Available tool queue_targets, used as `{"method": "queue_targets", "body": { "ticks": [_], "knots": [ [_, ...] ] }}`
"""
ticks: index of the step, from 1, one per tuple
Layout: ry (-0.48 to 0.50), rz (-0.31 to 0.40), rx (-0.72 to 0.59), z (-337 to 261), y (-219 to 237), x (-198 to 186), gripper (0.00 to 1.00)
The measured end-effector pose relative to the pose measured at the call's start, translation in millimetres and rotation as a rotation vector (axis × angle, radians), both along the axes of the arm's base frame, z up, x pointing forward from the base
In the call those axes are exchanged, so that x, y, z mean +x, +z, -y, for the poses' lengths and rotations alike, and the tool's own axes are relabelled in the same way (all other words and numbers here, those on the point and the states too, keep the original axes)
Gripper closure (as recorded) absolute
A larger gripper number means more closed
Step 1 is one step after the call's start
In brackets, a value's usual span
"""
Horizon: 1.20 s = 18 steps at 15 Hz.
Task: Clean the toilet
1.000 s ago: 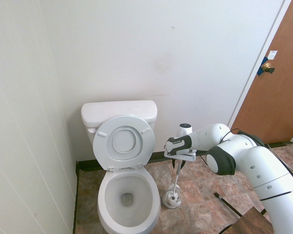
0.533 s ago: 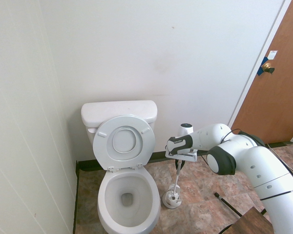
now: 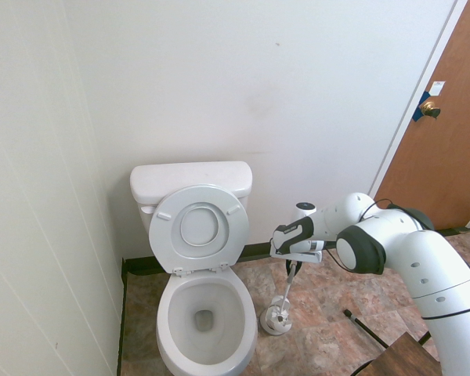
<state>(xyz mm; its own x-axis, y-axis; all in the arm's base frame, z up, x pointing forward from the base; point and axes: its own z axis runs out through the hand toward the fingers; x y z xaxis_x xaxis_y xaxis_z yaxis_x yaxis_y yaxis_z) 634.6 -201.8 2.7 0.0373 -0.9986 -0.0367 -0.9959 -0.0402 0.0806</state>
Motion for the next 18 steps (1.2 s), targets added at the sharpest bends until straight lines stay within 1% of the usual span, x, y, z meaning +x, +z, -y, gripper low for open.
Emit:
{"method": "queue_targets", "body": {
  "ticks": [2,4,7,11,15,18],
  "knots": [
    [0.013,0.016,-0.009,-4.7,13.4,-9.4,1.00],
    [0.004,0.003,-0.018,-3.2,32.4,-23.1,1.00],
    [-0.014,-0.005,-0.017,2.9,73.9,-45.7,1.00],
    [-0.020,0.014,-0.044,12.4,142.8,-81.0,1.00],
    [-0.012,0.058,-0.069,-1.1,214.1,-117.7,1.00],
    [-0.001,0.093,-0.086,-14.1,267.2,-122.5,1.00]
  ]
}}
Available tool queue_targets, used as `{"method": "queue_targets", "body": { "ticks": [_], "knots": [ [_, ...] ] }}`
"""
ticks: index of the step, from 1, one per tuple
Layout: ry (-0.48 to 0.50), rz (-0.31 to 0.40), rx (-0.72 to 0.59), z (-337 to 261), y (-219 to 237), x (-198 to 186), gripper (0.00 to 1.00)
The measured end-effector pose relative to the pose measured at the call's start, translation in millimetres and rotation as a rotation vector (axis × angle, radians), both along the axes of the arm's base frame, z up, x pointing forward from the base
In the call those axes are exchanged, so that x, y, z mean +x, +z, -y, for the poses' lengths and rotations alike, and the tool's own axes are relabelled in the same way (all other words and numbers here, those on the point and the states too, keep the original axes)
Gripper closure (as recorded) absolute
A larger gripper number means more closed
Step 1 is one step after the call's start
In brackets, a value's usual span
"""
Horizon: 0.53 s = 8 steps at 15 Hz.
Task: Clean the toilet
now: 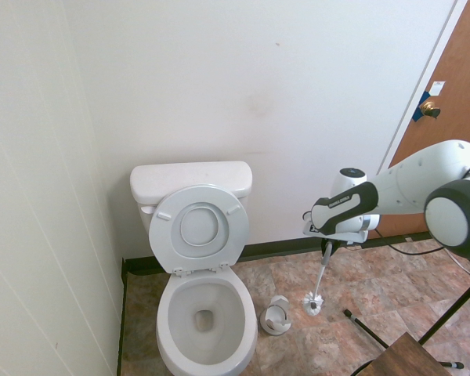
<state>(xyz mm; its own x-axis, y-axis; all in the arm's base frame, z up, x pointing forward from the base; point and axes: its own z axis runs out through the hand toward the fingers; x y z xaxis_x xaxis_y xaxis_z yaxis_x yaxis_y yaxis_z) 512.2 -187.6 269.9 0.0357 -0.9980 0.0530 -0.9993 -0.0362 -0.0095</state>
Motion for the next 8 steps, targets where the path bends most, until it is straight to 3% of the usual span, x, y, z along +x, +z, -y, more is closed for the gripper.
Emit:
{"method": "queue_targets", "body": {
  "ticks": [8],
  "knots": [
    [0.124,0.105,-0.017,-98.1,119.9,-0.8,1.00]
  ]
}}
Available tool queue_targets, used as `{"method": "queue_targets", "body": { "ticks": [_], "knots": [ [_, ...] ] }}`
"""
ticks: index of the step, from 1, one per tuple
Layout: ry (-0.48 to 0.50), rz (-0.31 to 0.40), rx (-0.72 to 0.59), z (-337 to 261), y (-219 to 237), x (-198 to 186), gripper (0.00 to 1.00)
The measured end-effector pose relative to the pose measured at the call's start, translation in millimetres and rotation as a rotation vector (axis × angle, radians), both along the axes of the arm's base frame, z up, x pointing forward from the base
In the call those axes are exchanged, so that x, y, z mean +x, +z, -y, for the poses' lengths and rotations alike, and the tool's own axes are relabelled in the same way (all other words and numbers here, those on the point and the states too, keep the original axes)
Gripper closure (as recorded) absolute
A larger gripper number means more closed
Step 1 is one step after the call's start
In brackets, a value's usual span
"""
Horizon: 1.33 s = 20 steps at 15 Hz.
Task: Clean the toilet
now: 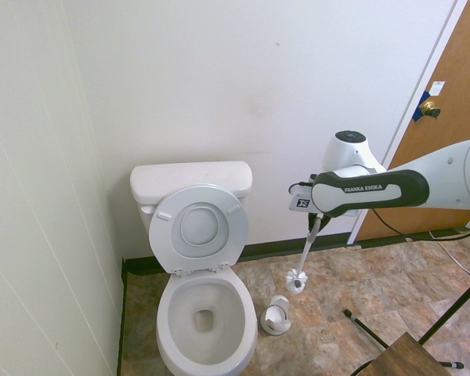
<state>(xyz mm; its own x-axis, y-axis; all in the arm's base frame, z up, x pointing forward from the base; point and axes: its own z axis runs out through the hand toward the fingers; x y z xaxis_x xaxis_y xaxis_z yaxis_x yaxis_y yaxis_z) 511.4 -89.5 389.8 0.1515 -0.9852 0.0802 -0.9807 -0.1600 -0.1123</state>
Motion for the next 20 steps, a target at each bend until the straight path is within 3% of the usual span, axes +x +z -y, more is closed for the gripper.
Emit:
{"method": "queue_targets", "body": {
  "ticks": [4,10,20],
  "knots": [
    [0.085,0.048,0.004,-65.8,27.2,-4.0,1.00],
    [0.192,0.071,0.040,-147.9,1.7,4.7,1.00],
    [0.131,0.122,0.036,-225.2,-89.7,84.7,1.00]
  ]
}}
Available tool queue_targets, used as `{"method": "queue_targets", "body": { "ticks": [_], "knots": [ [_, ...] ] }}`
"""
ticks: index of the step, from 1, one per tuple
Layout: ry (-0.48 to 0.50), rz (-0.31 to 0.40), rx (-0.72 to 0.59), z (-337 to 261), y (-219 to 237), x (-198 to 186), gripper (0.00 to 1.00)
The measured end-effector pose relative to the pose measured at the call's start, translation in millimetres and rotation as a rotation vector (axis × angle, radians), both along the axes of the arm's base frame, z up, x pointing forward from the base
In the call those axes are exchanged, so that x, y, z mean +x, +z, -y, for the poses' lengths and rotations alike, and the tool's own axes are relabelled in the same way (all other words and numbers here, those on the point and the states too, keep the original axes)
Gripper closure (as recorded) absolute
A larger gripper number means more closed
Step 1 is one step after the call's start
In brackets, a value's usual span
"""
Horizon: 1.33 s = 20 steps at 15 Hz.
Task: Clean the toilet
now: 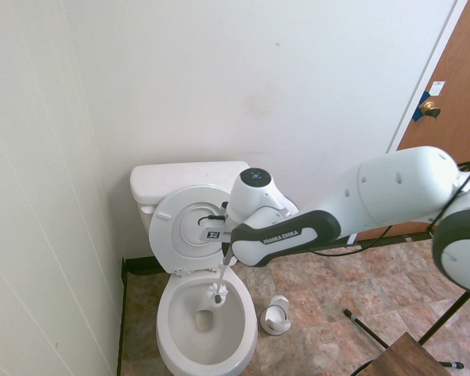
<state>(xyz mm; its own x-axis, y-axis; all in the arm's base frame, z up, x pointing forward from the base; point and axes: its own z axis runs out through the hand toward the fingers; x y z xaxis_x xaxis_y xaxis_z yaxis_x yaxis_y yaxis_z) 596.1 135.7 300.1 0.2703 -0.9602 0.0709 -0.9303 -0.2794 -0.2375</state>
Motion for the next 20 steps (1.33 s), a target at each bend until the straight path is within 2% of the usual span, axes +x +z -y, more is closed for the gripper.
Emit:
{"method": "queue_targets", "body": {
  "ticks": [5,9,15,20],
  "knots": [
    [-0.098,0.028,-0.059,-34.2,-69.5,43.8,1.00],
    [-0.116,0.039,-0.076,-62.3,-103.6,63.4,1.00],
    [-0.086,0.054,-0.070,-110.6,-106.7,54.9,1.00],
    [-0.052,0.029,-0.081,-133.0,-122.3,40.9,1.00]
  ]
}}
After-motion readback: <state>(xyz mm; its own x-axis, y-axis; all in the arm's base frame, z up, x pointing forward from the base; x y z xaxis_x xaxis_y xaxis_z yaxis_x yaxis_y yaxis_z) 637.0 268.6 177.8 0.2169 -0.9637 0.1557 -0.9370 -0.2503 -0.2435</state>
